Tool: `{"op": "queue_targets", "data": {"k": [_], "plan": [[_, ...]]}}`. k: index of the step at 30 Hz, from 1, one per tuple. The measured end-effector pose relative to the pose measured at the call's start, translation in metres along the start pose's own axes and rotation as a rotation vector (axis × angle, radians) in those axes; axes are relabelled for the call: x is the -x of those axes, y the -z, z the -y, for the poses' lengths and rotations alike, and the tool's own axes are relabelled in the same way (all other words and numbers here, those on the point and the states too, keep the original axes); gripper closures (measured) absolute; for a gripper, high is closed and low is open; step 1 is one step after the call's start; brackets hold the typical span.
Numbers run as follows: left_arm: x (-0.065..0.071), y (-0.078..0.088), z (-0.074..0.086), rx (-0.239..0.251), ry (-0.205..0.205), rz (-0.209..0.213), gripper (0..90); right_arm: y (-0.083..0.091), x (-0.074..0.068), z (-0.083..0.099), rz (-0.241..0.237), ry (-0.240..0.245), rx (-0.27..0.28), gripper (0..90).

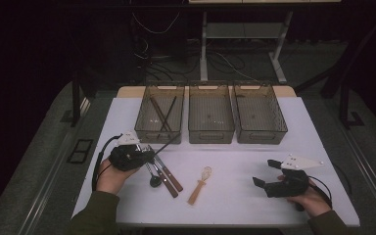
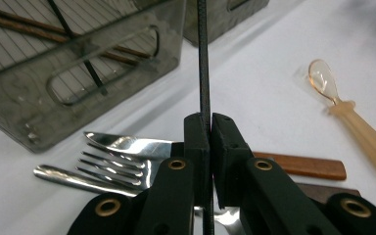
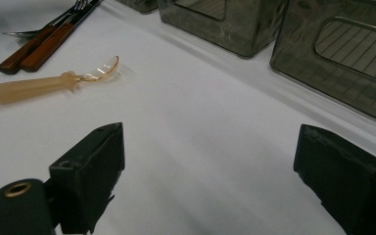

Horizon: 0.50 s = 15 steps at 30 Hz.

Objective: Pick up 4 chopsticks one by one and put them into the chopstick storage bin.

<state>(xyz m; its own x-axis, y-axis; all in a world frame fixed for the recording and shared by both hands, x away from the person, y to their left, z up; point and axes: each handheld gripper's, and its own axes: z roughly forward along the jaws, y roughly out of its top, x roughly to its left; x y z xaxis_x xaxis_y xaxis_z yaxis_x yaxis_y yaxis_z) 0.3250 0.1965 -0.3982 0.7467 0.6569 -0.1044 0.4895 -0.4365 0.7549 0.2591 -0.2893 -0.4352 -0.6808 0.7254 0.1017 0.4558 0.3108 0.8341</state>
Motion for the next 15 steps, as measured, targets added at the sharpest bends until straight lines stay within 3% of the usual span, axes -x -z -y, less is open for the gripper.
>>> {"op": "queue_targets", "data": {"k": [15], "plan": [[-0.01,-0.005,-0.033,0.028,0.0,-0.018,85.2,0.001,0.0,0.0,0.003,-0.007,0.003,11.7]]}}
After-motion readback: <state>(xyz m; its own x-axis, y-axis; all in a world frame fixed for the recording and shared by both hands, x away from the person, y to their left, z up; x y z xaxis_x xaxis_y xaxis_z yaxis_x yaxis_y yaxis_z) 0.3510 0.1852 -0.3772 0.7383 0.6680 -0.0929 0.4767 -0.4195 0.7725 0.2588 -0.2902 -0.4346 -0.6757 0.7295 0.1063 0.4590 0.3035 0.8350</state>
